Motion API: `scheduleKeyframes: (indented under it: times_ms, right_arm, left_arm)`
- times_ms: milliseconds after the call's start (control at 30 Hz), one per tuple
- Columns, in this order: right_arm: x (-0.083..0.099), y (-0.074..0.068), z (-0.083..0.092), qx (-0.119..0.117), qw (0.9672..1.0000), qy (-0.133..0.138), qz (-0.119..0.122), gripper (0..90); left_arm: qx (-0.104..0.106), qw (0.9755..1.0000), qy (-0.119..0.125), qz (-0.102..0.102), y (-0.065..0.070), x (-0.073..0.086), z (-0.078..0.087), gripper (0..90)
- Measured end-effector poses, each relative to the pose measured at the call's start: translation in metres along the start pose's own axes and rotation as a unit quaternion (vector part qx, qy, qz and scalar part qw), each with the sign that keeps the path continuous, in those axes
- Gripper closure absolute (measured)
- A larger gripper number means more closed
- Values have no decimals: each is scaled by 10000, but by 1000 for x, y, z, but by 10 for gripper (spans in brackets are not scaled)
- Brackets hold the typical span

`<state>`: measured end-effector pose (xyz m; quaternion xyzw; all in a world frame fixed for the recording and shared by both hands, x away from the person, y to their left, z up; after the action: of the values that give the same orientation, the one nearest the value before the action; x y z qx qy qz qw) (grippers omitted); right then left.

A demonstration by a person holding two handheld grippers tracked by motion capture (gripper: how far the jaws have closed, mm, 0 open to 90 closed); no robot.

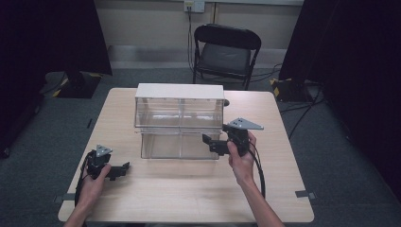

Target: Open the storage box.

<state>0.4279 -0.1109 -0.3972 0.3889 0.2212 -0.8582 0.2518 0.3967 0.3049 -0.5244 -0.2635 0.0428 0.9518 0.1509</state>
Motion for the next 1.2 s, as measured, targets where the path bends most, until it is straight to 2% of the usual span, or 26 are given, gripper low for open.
scheduleKeyframes:
  times_ms: [1200]
  right_arm:
    - [-1,-1,-1,-54,10000,11,11,105]
  left_arm:
    - [-8,10000,-2,-11,0,0,0,15]
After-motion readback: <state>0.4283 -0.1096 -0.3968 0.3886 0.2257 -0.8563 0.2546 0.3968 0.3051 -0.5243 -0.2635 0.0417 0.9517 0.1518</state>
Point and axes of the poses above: each handheld gripper's, and its own axes: z roughly backward along the jaws, x roughly out of its underside, y roughly to its right, the point moved 3 cm from there along -z, roughly forward along the jaws, and after that the axes turned 15 degrees about -y, right-handed, at the moved point
